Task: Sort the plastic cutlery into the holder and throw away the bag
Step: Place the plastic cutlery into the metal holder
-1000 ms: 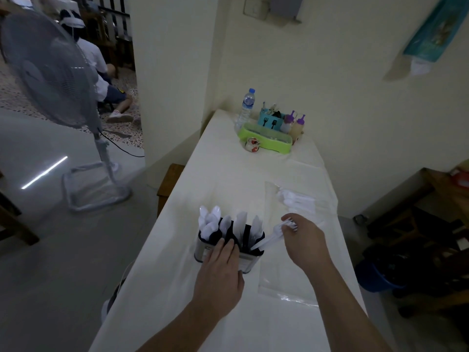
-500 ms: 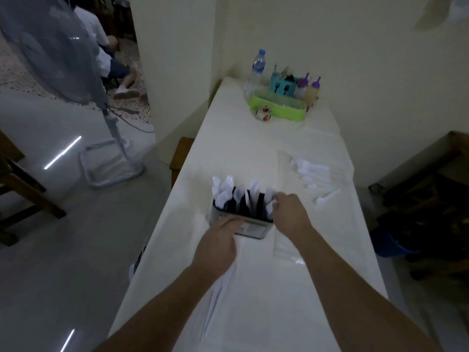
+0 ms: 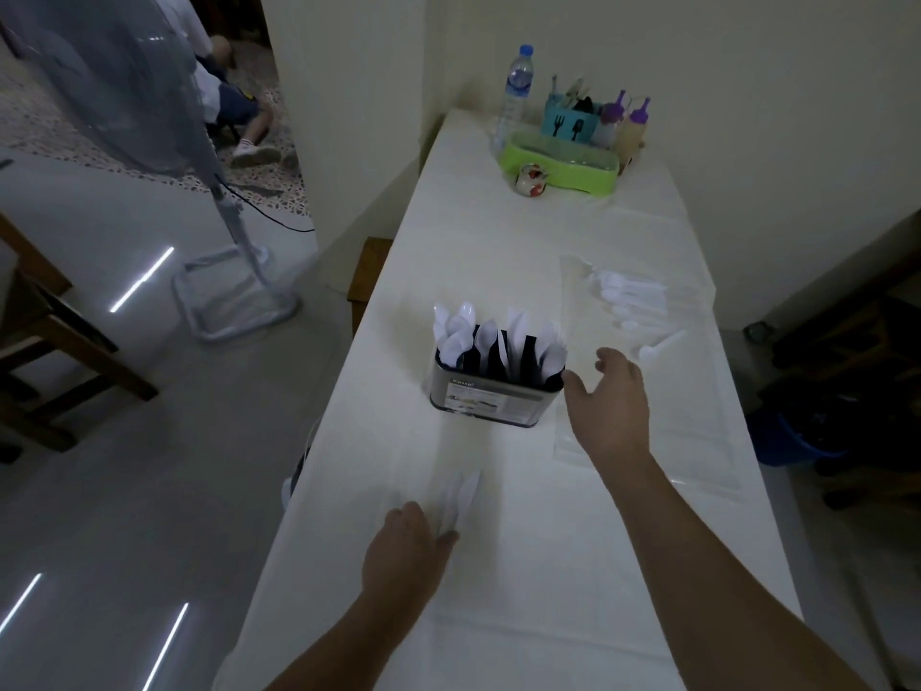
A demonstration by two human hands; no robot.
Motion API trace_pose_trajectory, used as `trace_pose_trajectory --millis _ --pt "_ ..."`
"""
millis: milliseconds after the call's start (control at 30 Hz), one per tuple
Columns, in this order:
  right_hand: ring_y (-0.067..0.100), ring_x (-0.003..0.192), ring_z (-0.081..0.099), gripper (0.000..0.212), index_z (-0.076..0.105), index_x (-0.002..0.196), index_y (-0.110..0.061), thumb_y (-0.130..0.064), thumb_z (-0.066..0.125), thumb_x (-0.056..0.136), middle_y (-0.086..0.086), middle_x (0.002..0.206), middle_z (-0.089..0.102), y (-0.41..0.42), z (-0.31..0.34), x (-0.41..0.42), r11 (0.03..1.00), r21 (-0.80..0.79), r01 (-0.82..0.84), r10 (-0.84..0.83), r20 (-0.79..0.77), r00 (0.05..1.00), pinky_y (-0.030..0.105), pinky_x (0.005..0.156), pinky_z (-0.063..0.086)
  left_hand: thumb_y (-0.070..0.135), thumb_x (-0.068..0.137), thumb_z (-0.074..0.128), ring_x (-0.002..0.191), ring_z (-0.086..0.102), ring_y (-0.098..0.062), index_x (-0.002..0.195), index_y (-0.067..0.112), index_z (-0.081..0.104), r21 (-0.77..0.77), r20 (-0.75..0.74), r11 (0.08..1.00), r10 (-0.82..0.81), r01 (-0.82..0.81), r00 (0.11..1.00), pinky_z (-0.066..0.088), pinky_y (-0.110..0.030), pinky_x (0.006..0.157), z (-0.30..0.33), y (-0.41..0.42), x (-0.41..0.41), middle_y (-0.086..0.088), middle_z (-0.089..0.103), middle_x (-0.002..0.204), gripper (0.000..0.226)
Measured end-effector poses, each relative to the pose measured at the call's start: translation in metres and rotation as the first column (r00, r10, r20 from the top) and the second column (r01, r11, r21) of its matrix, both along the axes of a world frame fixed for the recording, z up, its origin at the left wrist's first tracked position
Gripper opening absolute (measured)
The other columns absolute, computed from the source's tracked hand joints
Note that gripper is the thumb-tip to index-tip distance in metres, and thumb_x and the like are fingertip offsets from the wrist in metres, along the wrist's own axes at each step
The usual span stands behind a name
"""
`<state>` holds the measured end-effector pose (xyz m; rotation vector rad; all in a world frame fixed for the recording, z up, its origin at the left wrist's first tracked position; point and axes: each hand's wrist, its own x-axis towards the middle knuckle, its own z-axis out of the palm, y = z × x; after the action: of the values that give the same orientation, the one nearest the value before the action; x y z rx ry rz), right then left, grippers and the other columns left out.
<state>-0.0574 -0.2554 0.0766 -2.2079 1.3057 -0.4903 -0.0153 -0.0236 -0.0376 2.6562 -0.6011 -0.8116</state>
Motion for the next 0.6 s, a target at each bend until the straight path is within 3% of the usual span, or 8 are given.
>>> trace_pose_trajectory --millis 100,167,300,400,500,600 --pt "0.024 0.094 0.062 0.038 0.054 0.127 -0.012 -0.025 0.061 0.092 0.006 0.119 0.058 0.026 -0.011 -0.024 0.997 -0.025 0.071 -0.067 0.114 0.991 0.025 0.081 0.039 0.058 0.086 0.059 0.098 0.063 -0.019 0.113 0.014 0.048 0.028 0.062 0.999 -0.03 0.028 0.998 0.05 -0.027 0.077 -0.005 -0.003 -0.016 -0.003 0.055 0.111 0.053" --pt "0.025 0.089 0.063 0.032 0.058 0.121 -0.012 -0.022 0.061 0.091 0.004 0.109 0.063 0.043 -0.028 -0.038 0.997 0.006 0.075 -0.075 0.099 0.992 0.024 0.078 0.037 0.056 0.086 0.06 0.098 0.062 -0.018 0.114 0.014 0.047 0.033 0.085 0.999 -0.02 0.017 0.996 0.05 -0.026 0.077 -0.004 -0.006 -0.019 -0.002 0.055 0.112 0.051" --pt "0.026 0.096 0.065 0.026 0.063 0.115 -0.015 -0.022 0.061 0.09 0.003 0.103 0.07 0.073 -0.064 -0.055 0.98 0.198 -0.023 0.045 -0.104 0.994 0.027 0.083 0.044 0.046 0.092 0.054 0.105 0.062 -0.018 0.116 0.014 0.048 0.056 0.118 0.998 -0.031 0.025 0.992 0.05 -0.028 0.085 -0.004 -0.012 -0.02 -0.003 0.057 0.116 0.041" --pt "0.022 0.103 0.065 0.029 0.064 0.117 -0.018 -0.027 0.06 0.089 0.003 0.107 0.071 0.087 -0.083 -0.058 0.918 0.392 -0.064 0.177 -0.262 0.949 0.025 0.087 0.046 0.037 0.092 0.054 0.104 0.064 -0.021 0.112 0.013 0.054 0.042 0.049 0.999 0.005 -0.007 0.999 0.051 -0.03 0.084 -0.003 -0.017 -0.015 -0.003 0.062 0.113 0.031" --pt "0.022 0.1 0.067 0.034 0.064 0.116 -0.02 -0.031 0.059 0.084 0.002 0.109 0.07 0.096 -0.095 -0.058 0.841 0.54 -0.039 0.234 -0.296 0.926 0.03 0.089 0.053 0.028 0.089 0.057 0.101 0.066 -0.02 0.107 0.013 0.06 0.037 0.014 0.999 0.025 -0.026 1.0 0.049 -0.027 0.078 -0.003 -0.02 -0.01 -0.003 0.066 0.109 0.024" --pt "0.023 0.1 0.067 0.033 0.065 0.113 -0.021 -0.033 0.062 0.082 0.004 0.107 0.071 0.1 -0.106 -0.059 0.806 0.59 -0.047 0.272 -0.299 0.915 0.03 0.088 0.053 0.022 0.083 0.059 0.096 0.066 -0.02 0.104 0.013 0.062 0.028 -0.052 0.999 0.033 -0.031 0.998 0.044 -0.023 0.068 -0.002 -0.022 -0.005 -0.002 0.067 0.104 0.022"
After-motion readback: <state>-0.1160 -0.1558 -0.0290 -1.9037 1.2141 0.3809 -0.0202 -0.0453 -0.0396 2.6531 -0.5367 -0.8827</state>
